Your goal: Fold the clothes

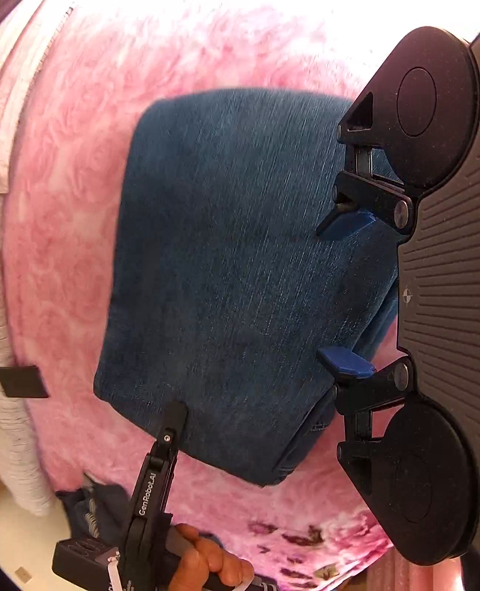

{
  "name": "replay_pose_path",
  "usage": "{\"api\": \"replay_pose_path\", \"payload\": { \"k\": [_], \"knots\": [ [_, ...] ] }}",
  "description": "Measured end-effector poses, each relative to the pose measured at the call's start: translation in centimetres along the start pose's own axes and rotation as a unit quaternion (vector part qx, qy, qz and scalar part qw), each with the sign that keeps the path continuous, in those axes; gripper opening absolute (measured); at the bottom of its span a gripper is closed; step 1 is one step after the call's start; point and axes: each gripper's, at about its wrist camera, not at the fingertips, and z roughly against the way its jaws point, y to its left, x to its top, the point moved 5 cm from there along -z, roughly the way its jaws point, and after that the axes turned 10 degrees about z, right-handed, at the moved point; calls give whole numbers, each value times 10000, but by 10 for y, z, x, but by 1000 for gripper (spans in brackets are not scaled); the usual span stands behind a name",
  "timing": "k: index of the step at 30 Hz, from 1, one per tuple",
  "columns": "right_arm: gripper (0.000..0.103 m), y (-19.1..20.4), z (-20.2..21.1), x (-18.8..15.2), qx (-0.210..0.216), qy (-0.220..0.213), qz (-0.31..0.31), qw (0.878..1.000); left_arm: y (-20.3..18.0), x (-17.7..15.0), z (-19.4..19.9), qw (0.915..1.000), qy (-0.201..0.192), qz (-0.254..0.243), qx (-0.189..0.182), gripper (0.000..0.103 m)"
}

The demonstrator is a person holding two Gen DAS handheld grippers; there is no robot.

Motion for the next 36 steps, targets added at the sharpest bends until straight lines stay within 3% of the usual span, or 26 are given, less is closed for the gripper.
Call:
{"api": "replay_pose_path", "payload": {
  "k": [6,9,11,13,14,17,19,21,25,27,30,33,36],
  "knots": [
    [67,-24,12,19,-112,-539,-226,9982,-4,26,23,9989,-408,196,-70,26],
    [67,-51,4,35,-190,-674,-449,9965,2,39,1,9992,-359,174,65,27],
    [67,-67,-9,44,-146,-771,-621,9950,7,43,-17,9994,-255,56,236,32],
    [67,-85,-33,47,-115,-612,-706,9956,12,44,-22,9995,-213,53,223,48],
    [67,-91,-39,49,-54,-512,-683,9963,15,44,-25,9996,-192,52,217,50],
    [73,-93,-37,53,58,-504,-415,9979,19,44,-28,9997,-147,10,216,47],
    [73,-88,-21,48,61,-501,-434,9978,8,39,-12,9992,-195,-176,295,35],
    [73,-82,-5,36,119,-514,-603,9968,-7,30,8,9984,-247,-412,287,32],
    [73,-64,20,3,294,-437,-879,9947,-40,-14,30,9955,59,-944,2,33],
    [73,-60,10,-18,384,-180,-986,9942,-44,-38,21,9932,257,-1131,120,34],
    [73,-59,0,-38,460,41,-1069,9932,-33,-51,7,9939,391,-1007,241,38],
    [73,-66,12,-24,535,51,-1139,9920,-36,-44,12,9926,437,-1103,276,37],
    [73,-88,32,-4,359,-292,-1154,9922,-45,-21,27,9910,255,-1280,302,33]
  ]
}}
